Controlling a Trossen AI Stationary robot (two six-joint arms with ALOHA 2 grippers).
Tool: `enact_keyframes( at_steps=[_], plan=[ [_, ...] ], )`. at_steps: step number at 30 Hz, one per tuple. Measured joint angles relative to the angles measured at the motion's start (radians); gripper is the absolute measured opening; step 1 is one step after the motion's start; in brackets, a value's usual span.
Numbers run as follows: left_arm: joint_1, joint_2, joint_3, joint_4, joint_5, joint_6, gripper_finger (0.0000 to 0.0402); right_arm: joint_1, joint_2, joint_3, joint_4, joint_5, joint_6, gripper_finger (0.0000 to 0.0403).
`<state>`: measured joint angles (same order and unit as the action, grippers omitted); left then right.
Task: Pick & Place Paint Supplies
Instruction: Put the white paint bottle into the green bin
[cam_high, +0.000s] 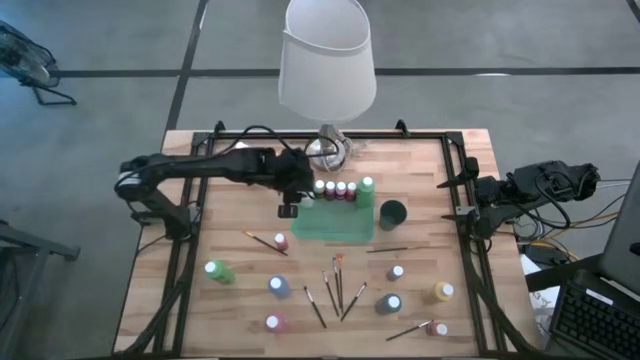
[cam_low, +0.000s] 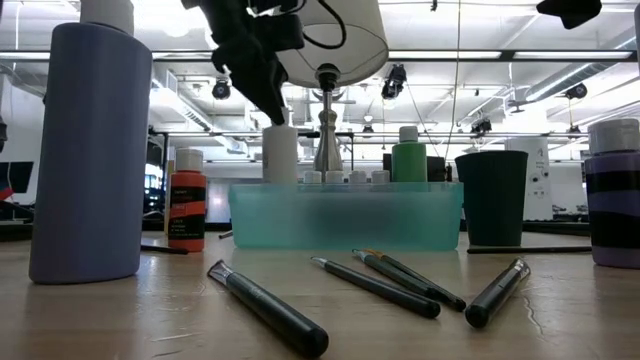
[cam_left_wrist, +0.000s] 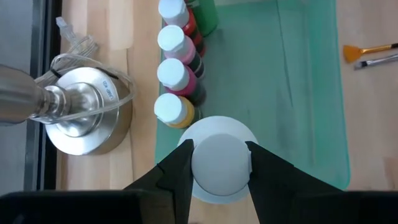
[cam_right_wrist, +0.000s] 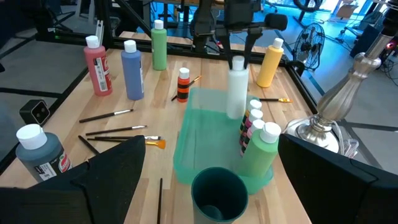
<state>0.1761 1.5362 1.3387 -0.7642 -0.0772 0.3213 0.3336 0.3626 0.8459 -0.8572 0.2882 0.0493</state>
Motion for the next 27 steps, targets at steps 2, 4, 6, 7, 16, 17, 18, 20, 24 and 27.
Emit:
enact_keyframes(
  at_steps=[2,4,6,7,16,17,18,20,24,27],
  plan=[
    [0.003,0.01,0.0,0.005,-0.001,0.004,0.0131,0.0,0.0,0.0,0.0,0.0,0.0,0.0364],
    [0.007,0.018,0.0,0.014,0.0,0.004,0.0131,0.0,0.0,0.0,0.0,0.0,0.0,0.0364],
    [0.015,0.023,0.0,0.022,0.0,0.005,0.0131,0.0,0.0,0.0,0.0,0.0,0.001,0.0364],
    [0.019,0.026,0.0,0.025,0.0,0.006,0.0131,0.0,0.0,0.0,0.0,0.0,0.0,0.0364],
    [0.061,0.038,-0.004,0.046,0.002,0.01,0.0131,0.0,0.0,0.0,0.0,0.0,0.0,0.0364],
    [0.066,0.038,-0.007,0.048,0.005,0.009,0.0131,0.0,0.0,0.0,0.0,0.0,0.0,0.0364],
    [0.07,0.038,-0.011,0.051,0.006,0.01,0.0131,0.0,0.0,0.0,0.0,0.0,0.001,0.0364],
    [0.078,0.038,-0.02,0.053,0.011,0.009,0.0131,0.0,0.0,0.0,0.0,0.0,0.001,0.0364],
    [0.088,0.036,-0.034,0.067,0.025,-0.001,0.0131,0.0,0.0,0.0,0.0,0.0,0.002,0.0364],
    [0.091,0.036,-0.036,0.075,0.028,-0.001,0.0131,0.0,0.0,0.0,0.0,0.0,0.0,0.0364]
  ],
)
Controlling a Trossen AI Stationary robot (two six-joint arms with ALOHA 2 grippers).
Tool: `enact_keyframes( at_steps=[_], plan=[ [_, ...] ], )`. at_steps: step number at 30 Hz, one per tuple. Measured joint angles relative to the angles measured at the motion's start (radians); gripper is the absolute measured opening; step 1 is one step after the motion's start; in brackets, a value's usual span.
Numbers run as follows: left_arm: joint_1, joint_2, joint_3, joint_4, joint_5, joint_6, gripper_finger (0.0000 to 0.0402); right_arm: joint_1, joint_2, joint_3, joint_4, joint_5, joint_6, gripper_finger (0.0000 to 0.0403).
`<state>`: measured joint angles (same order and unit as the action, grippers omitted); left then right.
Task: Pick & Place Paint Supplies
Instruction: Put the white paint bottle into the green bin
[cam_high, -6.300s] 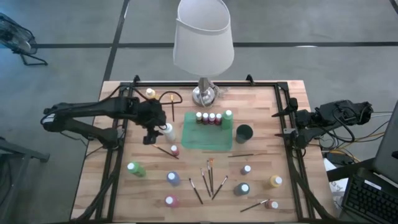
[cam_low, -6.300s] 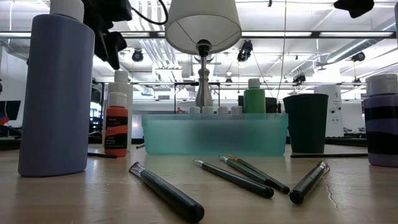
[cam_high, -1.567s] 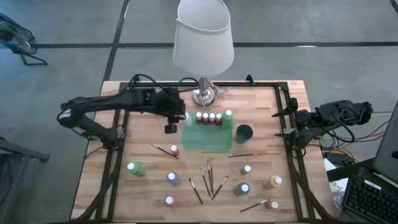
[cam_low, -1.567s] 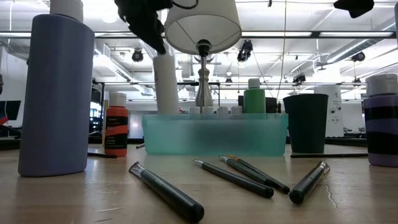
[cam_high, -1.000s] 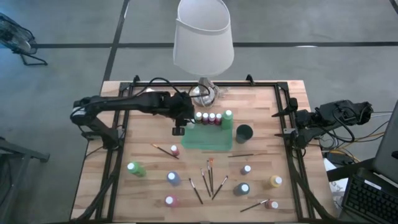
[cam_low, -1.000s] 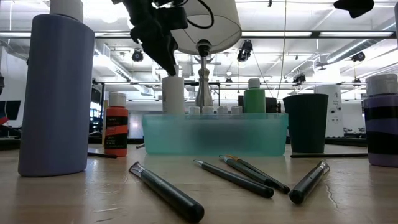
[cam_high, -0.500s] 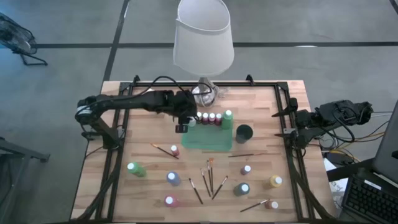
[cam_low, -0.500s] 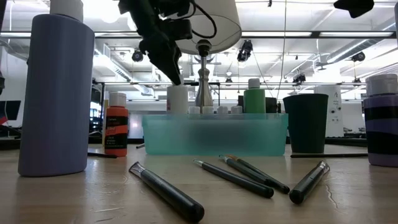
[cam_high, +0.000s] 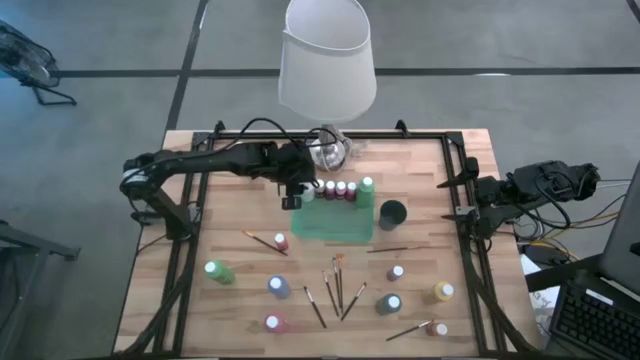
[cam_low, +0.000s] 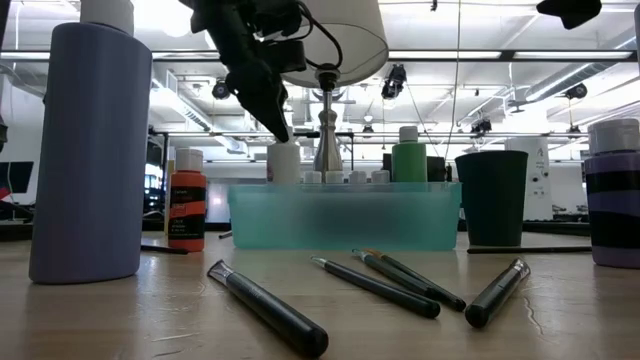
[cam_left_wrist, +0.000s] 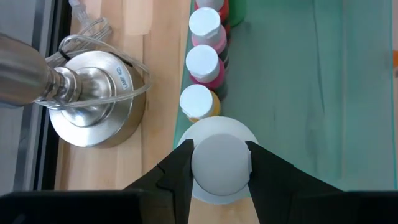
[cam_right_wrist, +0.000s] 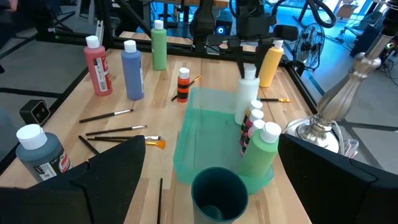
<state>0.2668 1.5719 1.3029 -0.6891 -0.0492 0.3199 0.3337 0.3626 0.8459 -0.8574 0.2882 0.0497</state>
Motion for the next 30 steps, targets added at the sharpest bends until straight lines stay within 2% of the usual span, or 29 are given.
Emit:
enact_keyframes(
  at_steps=[14,30],
  plan=[
    [0.006,-0.003,-0.04,0.078,0.003,0.002,0.0133,0.0,0.0,0.0,0.0,0.0,0.001,0.0364],
    [0.007,-0.003,-0.034,0.086,-0.006,0.004,0.0193,0.0,0.0,0.0,0.0,0.0,0.0,0.0364]
  ],
)
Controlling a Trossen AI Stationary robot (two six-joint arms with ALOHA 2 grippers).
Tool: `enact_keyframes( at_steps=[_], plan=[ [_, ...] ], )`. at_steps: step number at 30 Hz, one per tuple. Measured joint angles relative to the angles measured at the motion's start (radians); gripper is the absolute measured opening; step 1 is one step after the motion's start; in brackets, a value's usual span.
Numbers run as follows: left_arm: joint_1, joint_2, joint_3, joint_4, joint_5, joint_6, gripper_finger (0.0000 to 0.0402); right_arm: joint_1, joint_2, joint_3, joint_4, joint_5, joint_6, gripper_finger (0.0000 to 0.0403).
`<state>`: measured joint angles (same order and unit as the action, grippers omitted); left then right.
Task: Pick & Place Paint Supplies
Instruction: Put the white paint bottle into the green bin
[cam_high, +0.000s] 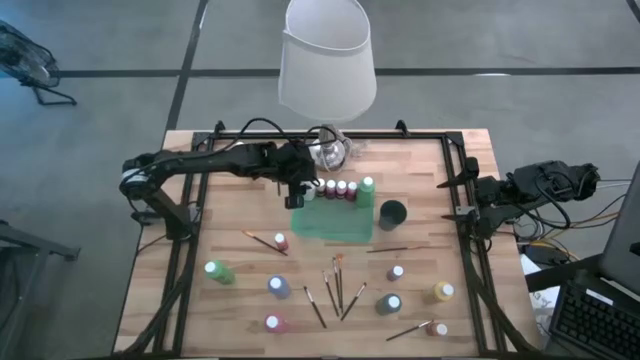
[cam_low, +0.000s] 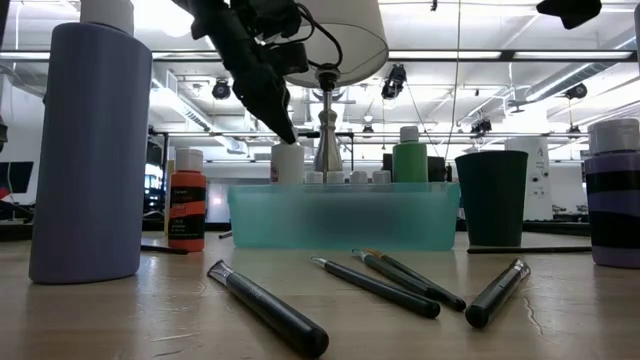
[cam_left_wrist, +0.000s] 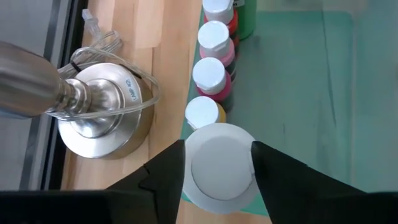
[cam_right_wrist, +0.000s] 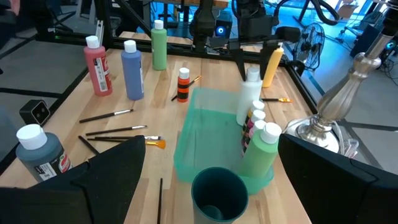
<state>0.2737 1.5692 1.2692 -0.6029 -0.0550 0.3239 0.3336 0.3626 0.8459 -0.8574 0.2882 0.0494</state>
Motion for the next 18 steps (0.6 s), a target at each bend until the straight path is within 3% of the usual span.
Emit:
enact_keyframes(
  at_steps=[9,18],
  plan=[
    [0.002,0.0,0.004,0.0,-0.047,0.023,0.0225,0.0,0.0,0.0,0.0,0.0,0.0,0.0364],
    [0.002,-0.025,0.027,-0.007,-0.05,0.067,0.0229,0.0,0.0,0.0,0.0,0.0,0.0,0.0364]
  ],
)
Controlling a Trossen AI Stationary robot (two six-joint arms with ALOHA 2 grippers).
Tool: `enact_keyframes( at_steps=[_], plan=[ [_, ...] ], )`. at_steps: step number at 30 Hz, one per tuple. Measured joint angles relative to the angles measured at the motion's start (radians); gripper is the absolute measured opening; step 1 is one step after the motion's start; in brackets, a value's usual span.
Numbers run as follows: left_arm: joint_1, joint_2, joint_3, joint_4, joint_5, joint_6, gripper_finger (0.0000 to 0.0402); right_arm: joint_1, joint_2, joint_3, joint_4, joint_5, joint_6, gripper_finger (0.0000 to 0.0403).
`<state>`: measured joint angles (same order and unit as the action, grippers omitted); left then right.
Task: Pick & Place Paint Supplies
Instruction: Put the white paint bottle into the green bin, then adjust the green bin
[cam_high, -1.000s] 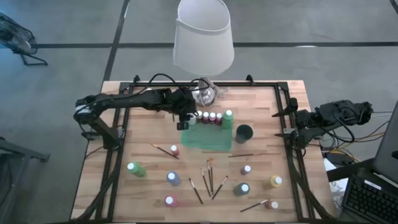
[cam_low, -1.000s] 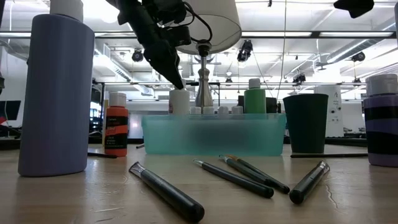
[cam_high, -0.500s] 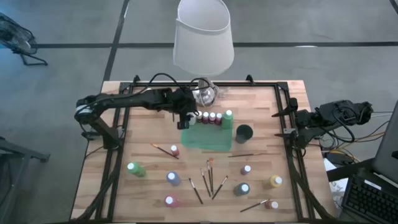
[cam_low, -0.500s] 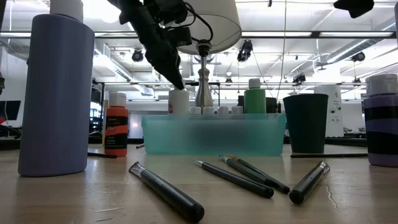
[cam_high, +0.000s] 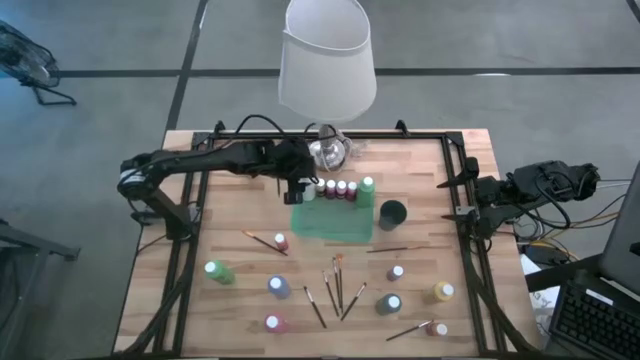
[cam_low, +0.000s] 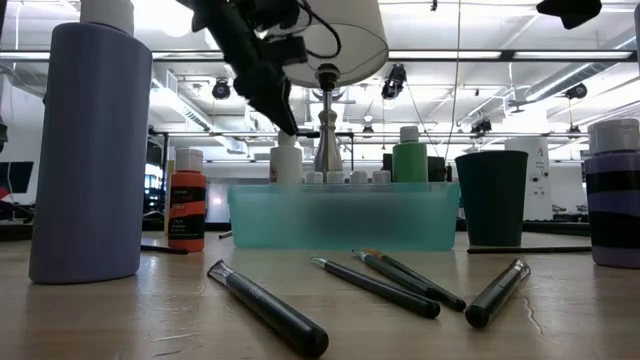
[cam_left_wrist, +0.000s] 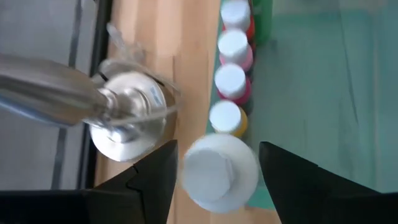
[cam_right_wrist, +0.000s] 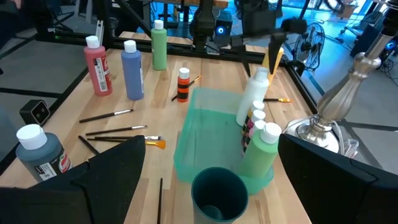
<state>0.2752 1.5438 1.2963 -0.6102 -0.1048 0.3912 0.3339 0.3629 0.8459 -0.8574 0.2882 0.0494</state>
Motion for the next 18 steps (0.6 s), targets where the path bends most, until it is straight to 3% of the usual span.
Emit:
enact_keyframes(
  at_steps=[7,12,18],
  plan=[
    [-0.009,-0.076,0.099,-0.046,0.01,-0.007,0.023,0.0,0.0,0.0,0.0,0.0,0.002,0.0364],
    [-0.046,-0.119,0.181,-0.087,0.125,-0.024,0.0229,0.0,0.0,0.0,0.0,0.0,0.0,0.0364],
    [-0.171,-0.107,0.146,-0.115,0.198,-0.021,0.0207,0.0,0.0,0.0,0.0,0.0,0.0,0.0364]
  ],
)
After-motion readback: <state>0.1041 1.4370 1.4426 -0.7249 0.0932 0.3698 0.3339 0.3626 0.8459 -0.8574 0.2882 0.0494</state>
